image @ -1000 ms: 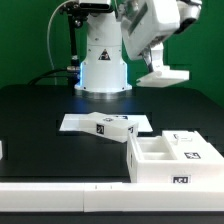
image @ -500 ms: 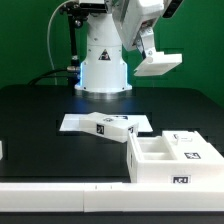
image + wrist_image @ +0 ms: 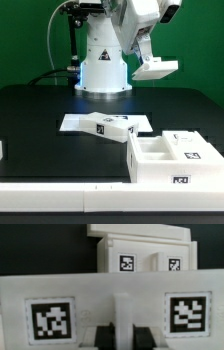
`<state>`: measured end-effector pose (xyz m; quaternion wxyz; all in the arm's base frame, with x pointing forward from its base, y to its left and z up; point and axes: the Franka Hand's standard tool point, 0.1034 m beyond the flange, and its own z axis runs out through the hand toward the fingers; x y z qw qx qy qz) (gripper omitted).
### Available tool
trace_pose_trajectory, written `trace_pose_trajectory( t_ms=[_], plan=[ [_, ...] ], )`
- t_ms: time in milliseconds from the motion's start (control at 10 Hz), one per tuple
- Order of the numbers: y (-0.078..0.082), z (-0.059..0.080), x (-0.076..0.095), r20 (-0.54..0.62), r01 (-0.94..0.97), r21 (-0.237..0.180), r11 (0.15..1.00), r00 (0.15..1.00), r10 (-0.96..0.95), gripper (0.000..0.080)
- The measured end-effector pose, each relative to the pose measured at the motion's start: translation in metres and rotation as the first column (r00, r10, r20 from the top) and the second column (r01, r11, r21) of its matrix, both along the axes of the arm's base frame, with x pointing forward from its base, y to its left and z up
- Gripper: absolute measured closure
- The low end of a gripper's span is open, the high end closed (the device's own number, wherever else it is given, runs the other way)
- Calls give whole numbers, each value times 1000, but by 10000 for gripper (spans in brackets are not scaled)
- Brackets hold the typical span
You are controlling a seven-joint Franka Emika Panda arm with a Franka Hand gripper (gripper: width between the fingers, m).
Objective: Assemble cabinet
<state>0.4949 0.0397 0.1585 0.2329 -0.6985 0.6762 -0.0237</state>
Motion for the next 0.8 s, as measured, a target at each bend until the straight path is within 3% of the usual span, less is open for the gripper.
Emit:
trace_pose_trajectory(
  t_ms=[300, 700, 800],
  plan=[
    [-4, 3, -9, 12, 41, 40, 998, 999, -42, 735],
    [-6, -5, -14, -1, 54, 41, 998, 999, -54, 735],
    [-7, -5, -18, -4, 72, 58, 996, 997, -72, 735]
  ],
)
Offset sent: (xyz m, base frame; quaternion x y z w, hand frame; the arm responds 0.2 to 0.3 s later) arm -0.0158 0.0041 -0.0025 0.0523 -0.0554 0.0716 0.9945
